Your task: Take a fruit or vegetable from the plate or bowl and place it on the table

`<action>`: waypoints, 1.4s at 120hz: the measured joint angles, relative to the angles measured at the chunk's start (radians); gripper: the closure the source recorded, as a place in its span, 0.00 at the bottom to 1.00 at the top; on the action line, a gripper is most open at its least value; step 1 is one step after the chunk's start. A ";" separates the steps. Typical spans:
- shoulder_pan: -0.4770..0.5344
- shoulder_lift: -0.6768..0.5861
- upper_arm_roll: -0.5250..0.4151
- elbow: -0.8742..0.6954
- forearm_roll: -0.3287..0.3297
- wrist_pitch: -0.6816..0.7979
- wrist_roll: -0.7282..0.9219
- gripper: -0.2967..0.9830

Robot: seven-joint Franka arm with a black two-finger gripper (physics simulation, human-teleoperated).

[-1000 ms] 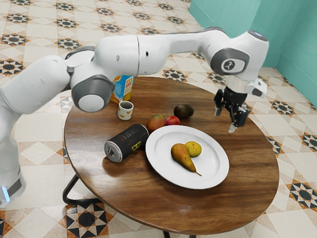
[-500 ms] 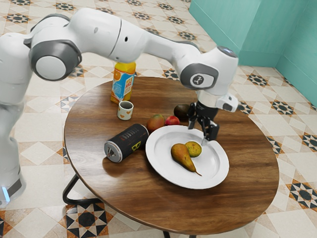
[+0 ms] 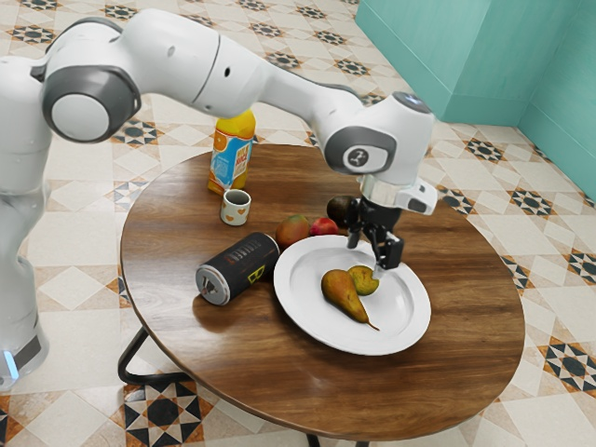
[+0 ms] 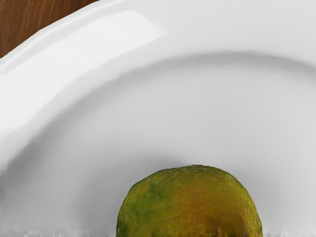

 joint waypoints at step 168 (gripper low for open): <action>0.022 0.215 -0.010 0.490 0.011 -0.127 -0.026 0.54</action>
